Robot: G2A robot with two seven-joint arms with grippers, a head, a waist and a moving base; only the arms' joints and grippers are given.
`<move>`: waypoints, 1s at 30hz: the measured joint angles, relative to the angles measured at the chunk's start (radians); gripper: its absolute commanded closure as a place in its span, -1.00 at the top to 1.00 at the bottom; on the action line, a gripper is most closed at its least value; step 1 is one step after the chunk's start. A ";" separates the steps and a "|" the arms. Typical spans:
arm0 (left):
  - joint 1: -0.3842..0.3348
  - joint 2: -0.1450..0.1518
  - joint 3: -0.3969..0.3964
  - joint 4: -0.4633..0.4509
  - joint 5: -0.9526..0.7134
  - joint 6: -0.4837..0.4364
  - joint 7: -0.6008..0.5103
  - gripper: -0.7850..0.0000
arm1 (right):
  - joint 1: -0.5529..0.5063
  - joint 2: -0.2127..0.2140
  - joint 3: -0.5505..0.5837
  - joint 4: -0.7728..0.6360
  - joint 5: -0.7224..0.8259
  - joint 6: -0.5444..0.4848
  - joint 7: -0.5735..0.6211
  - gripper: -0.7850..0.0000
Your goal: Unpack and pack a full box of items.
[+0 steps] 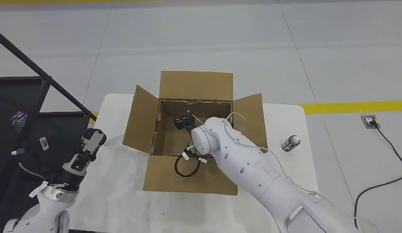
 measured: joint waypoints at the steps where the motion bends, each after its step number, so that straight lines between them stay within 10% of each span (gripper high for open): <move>1: 0.000 0.000 0.000 0.000 0.000 0.000 0.000 1.00 | 0.005 -0.004 0.000 0.012 0.002 -0.007 -0.006 -1.00; 13: 0.000 0.000 0.000 0.000 0.000 0.000 0.000 1.00 | 0.045 0.003 0.063 -0.122 -0.041 -0.022 -0.020 -1.00; 30: 0.000 0.000 0.000 0.000 0.000 0.000 0.000 1.00 | -0.397 0.190 0.439 -1.123 -0.591 0.040 0.260 -1.00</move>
